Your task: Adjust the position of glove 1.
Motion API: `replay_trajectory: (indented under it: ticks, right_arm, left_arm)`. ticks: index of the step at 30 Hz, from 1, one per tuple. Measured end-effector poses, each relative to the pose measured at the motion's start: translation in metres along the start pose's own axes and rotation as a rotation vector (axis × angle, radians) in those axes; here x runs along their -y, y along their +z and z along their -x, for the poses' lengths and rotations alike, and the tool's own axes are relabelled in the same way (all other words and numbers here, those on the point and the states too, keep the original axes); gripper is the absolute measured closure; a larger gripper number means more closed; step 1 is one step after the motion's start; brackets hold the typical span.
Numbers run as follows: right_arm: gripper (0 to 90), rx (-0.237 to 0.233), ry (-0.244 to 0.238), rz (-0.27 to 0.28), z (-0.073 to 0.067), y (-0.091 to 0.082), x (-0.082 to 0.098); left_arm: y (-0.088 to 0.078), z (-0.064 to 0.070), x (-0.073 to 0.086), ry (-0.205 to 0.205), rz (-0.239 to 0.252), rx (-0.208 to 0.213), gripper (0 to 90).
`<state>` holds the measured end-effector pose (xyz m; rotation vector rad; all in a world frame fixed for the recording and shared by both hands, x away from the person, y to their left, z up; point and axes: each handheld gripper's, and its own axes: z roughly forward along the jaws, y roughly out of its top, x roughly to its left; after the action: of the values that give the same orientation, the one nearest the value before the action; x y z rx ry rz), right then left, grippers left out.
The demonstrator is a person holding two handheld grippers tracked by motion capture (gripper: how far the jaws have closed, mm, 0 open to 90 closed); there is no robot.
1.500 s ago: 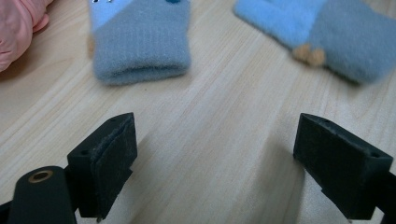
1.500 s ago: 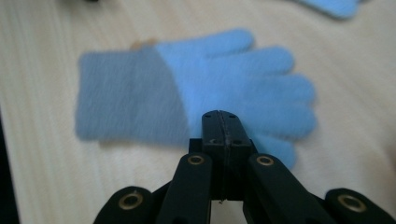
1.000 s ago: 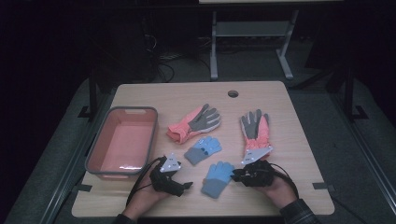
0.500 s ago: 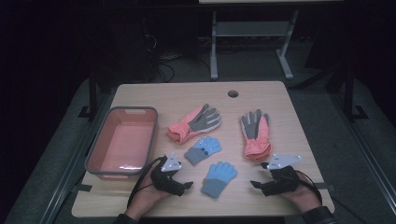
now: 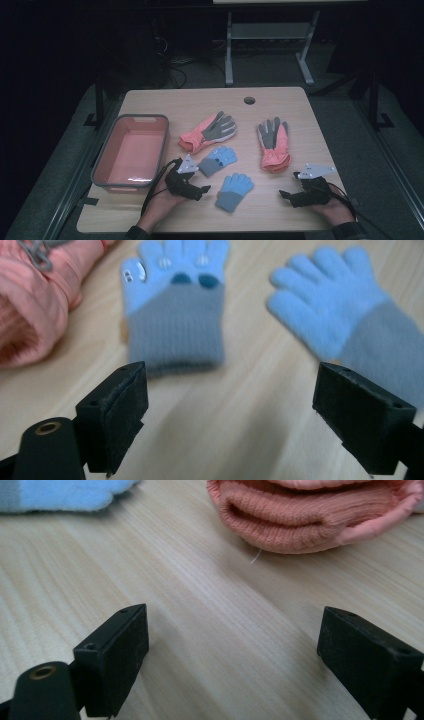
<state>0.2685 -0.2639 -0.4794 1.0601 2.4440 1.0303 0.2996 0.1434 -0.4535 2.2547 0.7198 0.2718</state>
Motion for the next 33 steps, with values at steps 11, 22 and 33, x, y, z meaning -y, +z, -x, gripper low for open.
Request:
replay_trajectory:
  ticks: [11,22,33]
  right_arm:
    - [9.4,0.002,0.019,0.013,0.002,0.002,0.002]
    - [9.4,0.0,0.02,0.012,0.002,0.002,0.002]
    - [9.4,0.0,0.021,0.012,0.002,0.002,0.002]
  left_arm:
    - [0.017,-0.014,-0.029,-0.001,0.01,-0.033,34.9]
    - [0.042,-0.025,-0.043,-0.006,-0.03,-0.03,57.2]
    - [0.051,-0.027,-0.044,-0.025,-0.089,-0.029,87.2]
